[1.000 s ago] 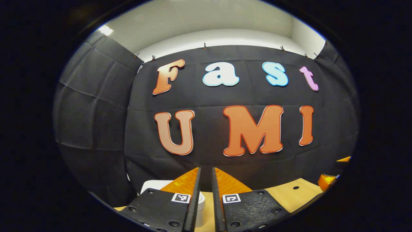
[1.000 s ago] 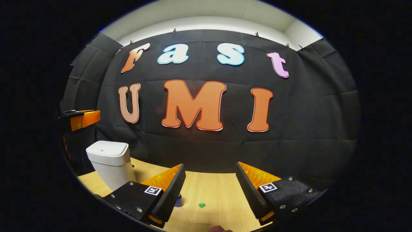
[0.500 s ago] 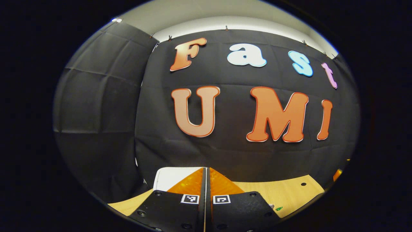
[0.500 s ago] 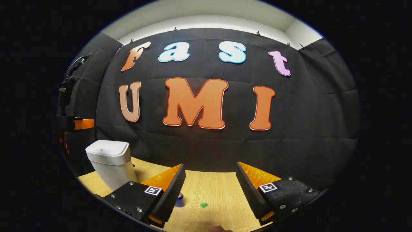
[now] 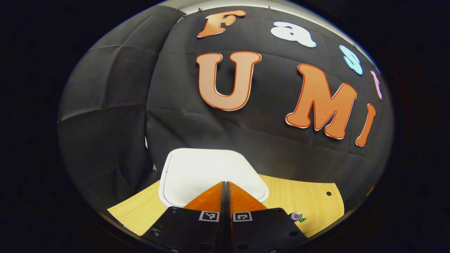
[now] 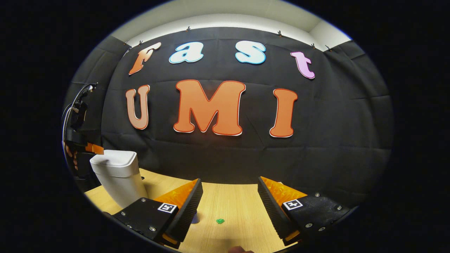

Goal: Press the lid of the desktop garbage bin to open it, pick up the crumpled paper on the desktop and throw it into the bin, then pick up the pop can on the desktop and drop it into the bin, and finally close the garbage bin lid.

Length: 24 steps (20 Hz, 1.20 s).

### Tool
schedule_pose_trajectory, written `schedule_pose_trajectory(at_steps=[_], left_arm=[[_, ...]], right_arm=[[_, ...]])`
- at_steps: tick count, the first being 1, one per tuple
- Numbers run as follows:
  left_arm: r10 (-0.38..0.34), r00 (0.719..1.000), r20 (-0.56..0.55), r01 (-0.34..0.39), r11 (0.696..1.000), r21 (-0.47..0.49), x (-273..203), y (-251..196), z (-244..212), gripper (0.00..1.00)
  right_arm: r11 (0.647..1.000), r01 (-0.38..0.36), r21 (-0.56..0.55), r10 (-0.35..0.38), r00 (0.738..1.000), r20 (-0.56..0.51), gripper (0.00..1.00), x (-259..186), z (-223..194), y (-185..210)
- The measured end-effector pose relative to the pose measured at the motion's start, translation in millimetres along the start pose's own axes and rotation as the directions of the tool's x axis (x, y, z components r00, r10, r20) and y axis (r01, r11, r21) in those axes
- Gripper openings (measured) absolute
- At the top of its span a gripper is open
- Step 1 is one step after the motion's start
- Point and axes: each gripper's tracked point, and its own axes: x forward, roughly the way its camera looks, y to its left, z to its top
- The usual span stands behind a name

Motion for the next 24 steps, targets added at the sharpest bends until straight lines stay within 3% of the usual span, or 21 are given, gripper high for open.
schedule_pose_trajectory(at_steps=[13,17,20,24], left_arm=[[0.011,0.99,-0.14,-0.012,1.0,-0.008,17.6,3.0,-17.0,0.0],[0.048,0.997,-0.056,-0.048,0.999,0.008,13.7,11.9,5.0,0.0],[0.065,0.996,0.068,-0.066,0.998,0.023,1.7,13.6,41.5,0.0],[0.064,0.962,0.265,-0.091,0.992,0.092,-22.6,8.0,100.9,0.02]], right_arm=[[1.0,0.008,0.022,-0.008,1.0,-0.028,0.94,3.8,-11.6,-8.9],[1.0,-0.001,0.023,0.002,1.0,-0.014,0.94,4.7,-6.1,-8.2],[1.0,-0.009,0.015,0.009,1.0,-0.008,0.94,3.8,-3.0,-7.5],[1.0,-0.008,0.013,0.008,1.0,0.004,0.94,4.7,1.6,-8.9]])
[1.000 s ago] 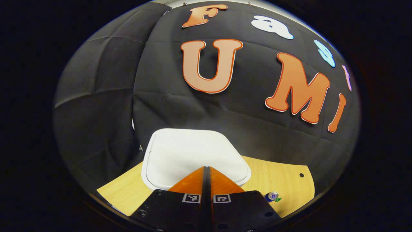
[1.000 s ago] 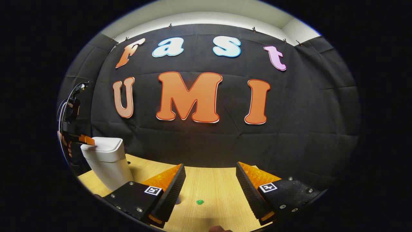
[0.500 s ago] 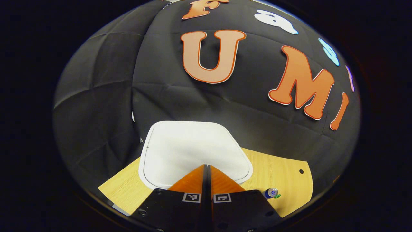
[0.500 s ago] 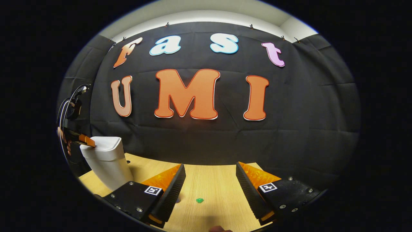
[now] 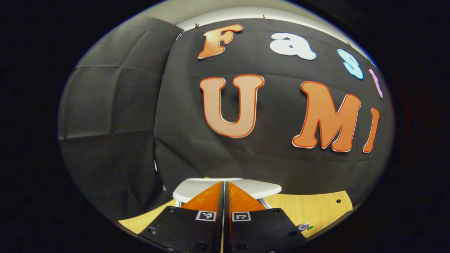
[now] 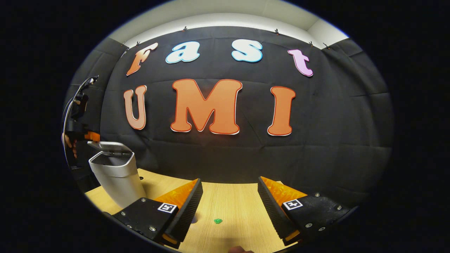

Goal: Press the lid of the desktop garbage bin to open it, pick up the crumpled paper on the desktop and throw it into the bin, then pick up the pop can on the desktop and drop it into the bin, and finally close the garbage bin lid.

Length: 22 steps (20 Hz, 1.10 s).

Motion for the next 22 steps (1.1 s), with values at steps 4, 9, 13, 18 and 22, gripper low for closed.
schedule_pose_trajectory(at_steps=[4,9,13,18,22], left_arm=[[-0.038,0.988,0.148,0.036,0.999,0.018,-23.1,-18.2,47.8,0.27],[-0.126,0.968,0.217,0.129,0.992,0.003,-66.7,-54.4,64.2,0.65],[-0.189,0.951,0.245,0.191,0.981,0.013,-99.1,-84.3,63.7,0.81],[-0.175,0.95,0.259,0.179,0.984,0.007,-134.3,-102.5,61.1,0.85],[-0.18,0.949,0.259,0.183,0.983,0.01,-161.4,-116.8,56.4,0.85]], right_arm=[[1.0,0.001,-0.007,-0.001,1.0,0.009,0.94,0.9,1.5,0.9],[1.0,0.0,-0.01,0.0,1.0,-0.003,0.94,1.9,-6.8,-1.1],[1.0,-0.014,-0.014,0.014,1.0,-0.016,0.94,5.1,-21.2,-1.9],[0.999,-0.042,-0.014,0.042,0.998,-0.042,0.94,13.3,-46.7,0.7],[0.997,-0.073,-0.029,0.071,0.995,-0.067,0.94,29.7,-76.1,6.7]])
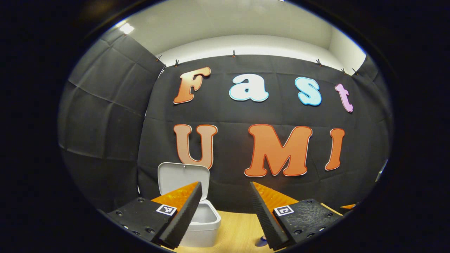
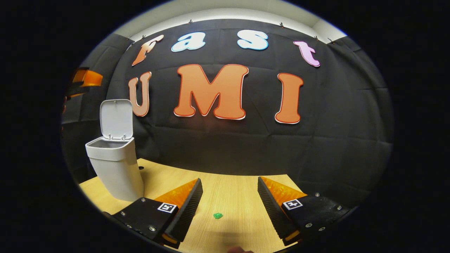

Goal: Press the lid of the desktop garbage bin to open it, pick up the crumpled paper on the desktop and throw it into the bin, then pick up the pop can on the desktop and drop it into the bin, and finally close the garbage bin lid.

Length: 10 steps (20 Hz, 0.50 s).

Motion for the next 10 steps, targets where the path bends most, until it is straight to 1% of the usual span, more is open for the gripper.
schedule_pose_trajectory(at_steps=[3,6,8,10], left_arm=[[-0.001,1.0,0.002,0.001,1.0,0.001,-17.2,-5.6,4.1,0.85],[0.02,1.0,0.008,-0.021,1.0,0.016,-33.0,-5.1,10.2,0.84],[0.03,1.0,0.006,-0.03,0.999,0.029,-41.7,-7.2,12.9,0.84],[0.04,0.999,0.002,-0.04,0.998,0.043,-51.6,-10.8,15.2,0.84]], right_arm=[[0.999,-0.03,-0.013,0.03,0.998,-0.05,0.94,16.2,-31.5,7.2],[0.997,-0.061,-0.037,0.057,0.993,-0.099,0.94,31.8,-61.8,13.9],[0.996,-0.083,-0.03,0.077,0.986,-0.147,0.94,40.4,-83.4,16.7],[0.996,-0.09,-0.025,0.084,0.981,-0.172,0.94,51.1,-100.6,18.8]])
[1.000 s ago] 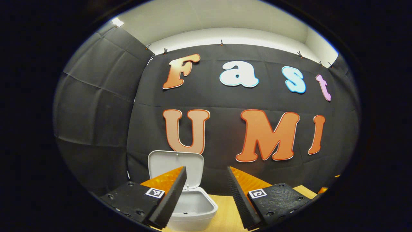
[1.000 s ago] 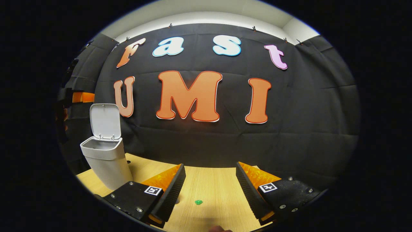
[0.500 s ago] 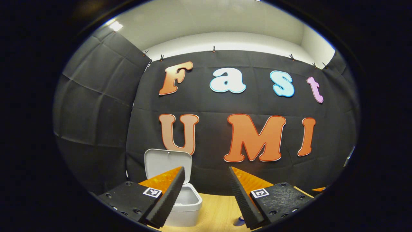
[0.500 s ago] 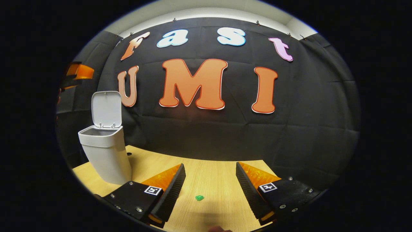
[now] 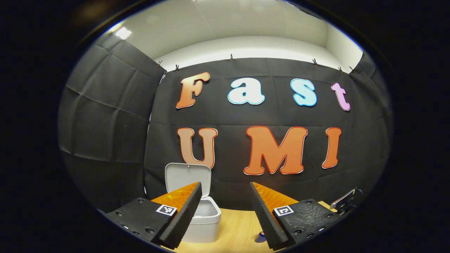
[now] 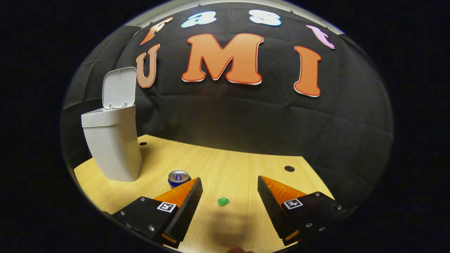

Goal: Press the lid of the desktop garbage bin to open it, pick up the crumpled paper on the desktop and throw it into the bin, then pick up the pop can on the desktop and drop it into the bin, and finally close the garbage bin lid.

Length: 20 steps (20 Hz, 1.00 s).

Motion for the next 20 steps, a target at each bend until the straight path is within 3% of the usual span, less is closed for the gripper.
schedule_pose_trajectory(at_steps=[5,10,17,18,20], left_arm=[[0.036,0.999,-0.024,-0.035,0.998,0.05,-25.7,-3.8,2.6,0.84],[0.106,0.993,-0.054,-0.1,0.99,0.103,-51.5,4.6,1.6,0.84],[0.175,0.979,-0.104,-0.159,0.976,0.148,-64.4,7.4,-5.5,0.85],[0.173,0.978,-0.113,-0.156,0.977,0.148,-65.2,6.1,-9.3,0.85],[0.166,0.977,-0.135,-0.146,0.979,0.146,-62.5,2.6,-15.9,0.85]], right_arm=[[0.999,-0.028,-0.044,0.023,0.993,-0.114,0.94,44.8,-50.8,4.9],[0.998,-0.041,-0.042,0.029,0.969,-0.245,0.95,85.4,-104.8,10.2],[0.998,-0.067,-0.017,0.057,0.939,-0.339,0.94,104.8,-140.6,18.4],[0.997,-0.074,0.008,0.072,0.93,-0.361,0.92,105.4,-145.6,22.3],[0.995,-0.096,0.027,0.099,0.922,-0.374,0.7,105.2,-149.2,27.5]])
